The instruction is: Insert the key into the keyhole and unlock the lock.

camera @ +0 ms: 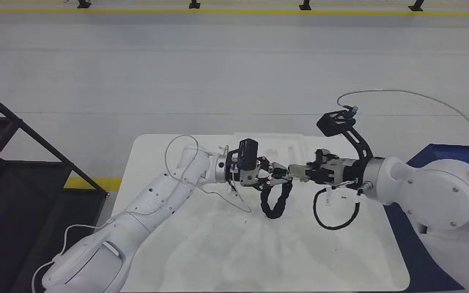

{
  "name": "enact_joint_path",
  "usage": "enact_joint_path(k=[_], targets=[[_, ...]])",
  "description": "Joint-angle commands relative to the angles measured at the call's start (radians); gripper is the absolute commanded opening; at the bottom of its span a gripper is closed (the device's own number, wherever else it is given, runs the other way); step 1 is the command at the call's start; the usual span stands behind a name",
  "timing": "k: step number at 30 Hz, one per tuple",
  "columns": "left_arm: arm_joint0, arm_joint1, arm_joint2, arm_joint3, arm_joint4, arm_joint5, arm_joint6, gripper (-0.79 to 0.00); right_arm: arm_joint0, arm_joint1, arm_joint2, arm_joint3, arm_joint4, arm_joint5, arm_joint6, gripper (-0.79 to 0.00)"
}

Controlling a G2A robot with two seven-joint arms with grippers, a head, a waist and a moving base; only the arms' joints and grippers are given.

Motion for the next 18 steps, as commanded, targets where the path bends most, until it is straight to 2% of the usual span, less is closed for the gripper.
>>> enact_joint_path(k=[1, 9, 13, 18], targets=[[-0.002, -0.002, -0.001, 0.006, -0.020, -0.009, -0.021, -0.785, -0.007, 0.004, 0.009, -0.010, -0.017, -0.057, 0.006, 0.000], [-0.017, 0.000, 0.018, 0.018, -0.173, -0.009, -0.128, -0.785, -0.075, 0.026, 0.058, -0.049, -0.138, -0.312, 0.036, 0.000], [-0.033, 0.009, 0.046, 0.012, -0.283, -0.009, -0.203, -0.785, -0.122, 0.032, 0.082, -0.031, -0.081, -0.456, 0.023, 0.000], [-0.059, 0.027, 0.076, -0.012, -0.413, -0.009, -0.307, -0.785, -0.122, 0.032, 0.082, -0.031, -0.081, -0.456, 0.023, 0.000]])
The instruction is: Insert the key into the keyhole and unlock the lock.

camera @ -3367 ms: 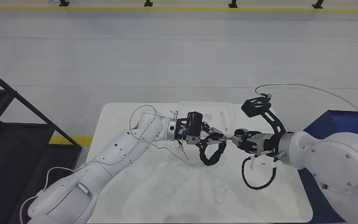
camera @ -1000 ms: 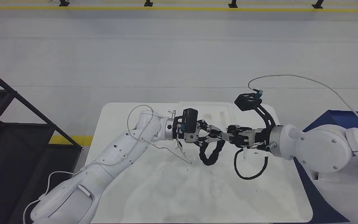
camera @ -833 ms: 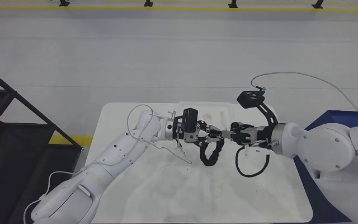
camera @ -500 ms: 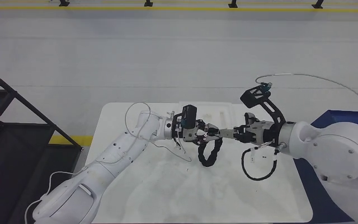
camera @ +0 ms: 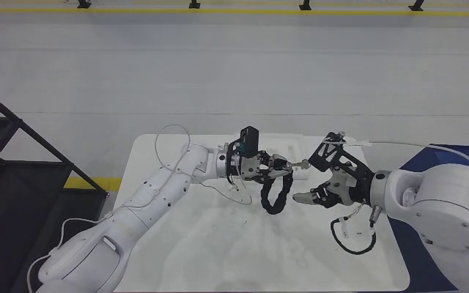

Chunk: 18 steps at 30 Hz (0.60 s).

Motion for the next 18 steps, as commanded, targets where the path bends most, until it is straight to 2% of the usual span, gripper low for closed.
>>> enact_joint_path(k=[1, 10, 15, 18], targets=[[-0.009, 0.007, 0.011, -0.010, -0.055, 0.000, -0.046, -0.785, 0.000, 0.000, 0.000, 0.000, -0.001, 0.003, 0.000, 0.000], [-0.050, 0.024, 0.074, -0.031, -0.280, 0.000, -0.256, -0.785, -0.014, 0.001, -0.002, -0.011, -0.043, -0.017, -0.030, 0.000], [-0.064, 0.023, 0.093, -0.027, -0.365, 0.000, -0.316, -0.785, -0.025, 0.002, -0.023, -0.051, -0.082, -0.099, -0.043, 0.000], [-0.071, 0.021, 0.098, -0.023, -0.390, 0.000, -0.332, -0.785, -0.021, 0.002, -0.031, -0.052, -0.100, -0.105, -0.043, 0.000]])
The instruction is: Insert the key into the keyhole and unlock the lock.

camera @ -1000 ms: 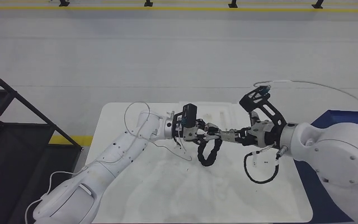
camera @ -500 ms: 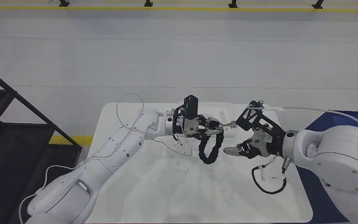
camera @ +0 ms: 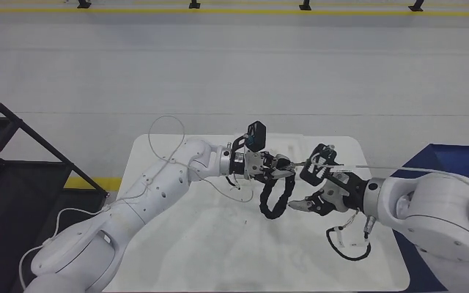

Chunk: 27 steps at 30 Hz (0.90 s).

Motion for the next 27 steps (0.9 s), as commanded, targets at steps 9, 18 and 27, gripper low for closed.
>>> enact_joint_path(k=[9, 18, 27], targets=[[-0.007, -0.008, 0.010, 0.007, -0.020, 0.000, -0.015, -0.785, 0.037, -0.009, -0.061, 0.001, -0.019, -0.005, -0.012, 0.000], [-0.017, -0.016, 0.022, 0.005, -0.001, 0.000, -0.023, -0.785, 0.097, -0.022, -0.133, 0.024, -0.022, 0.004, -0.001, 0.000], [-0.022, -0.020, 0.027, 0.006, 0.037, 0.000, -0.009, -0.785, 0.151, -0.030, -0.172, 0.045, -0.008, -0.003, 0.045, 0.000]])
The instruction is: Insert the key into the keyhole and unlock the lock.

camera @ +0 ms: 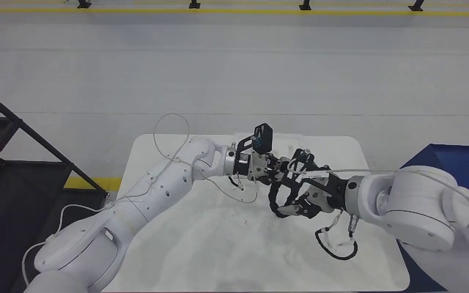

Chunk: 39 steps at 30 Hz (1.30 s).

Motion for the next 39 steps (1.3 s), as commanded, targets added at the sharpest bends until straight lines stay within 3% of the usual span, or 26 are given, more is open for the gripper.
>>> enact_joint_path(k=[1, 12, 19, 21, 25, 27, 39], targets=[[0.000, 0.000, 0.003, -0.001, 0.011, 0.000, 0.004, -0.785, 0.009, 0.000, 0.002, 0.006, -0.010, -0.013, -0.004, 0.000], [-0.027, 0.039, 0.039, -0.034, 0.012, 0.000, -0.055, -0.785, 0.052, 0.011, 0.020, 0.060, -0.014, -0.276, 0.043, 0.000], [-0.058, 0.082, 0.076, -0.097, -0.073, 0.000, -0.141, -0.785, 0.091, 0.025, -0.031, 0.056, -0.056, -0.296, 0.048, 0.000], [-0.063, 0.093, 0.083, -0.113, -0.095, 0.000, -0.160, -0.785, 0.103, 0.030, -0.052, 0.054, -0.069, -0.300, 0.044, -0.160], [-0.073, 0.111, 0.093, -0.138, -0.130, 0.000, -0.187, -0.785, 0.129, 0.037, -0.088, 0.047, -0.098, -0.304, 0.040, -0.345], [-0.077, 0.119, 0.096, -0.150, -0.144, 0.000, -0.197, -0.785, 0.140, 0.040, -0.099, 0.046, -0.103, -0.303, 0.041, -0.308], [-0.088, 0.155, 0.110, -0.189, -0.198, 0.000, -0.233, -0.785, 0.179, 0.045, -0.146, 0.018, -0.148, -0.284, 0.060, -0.459]])
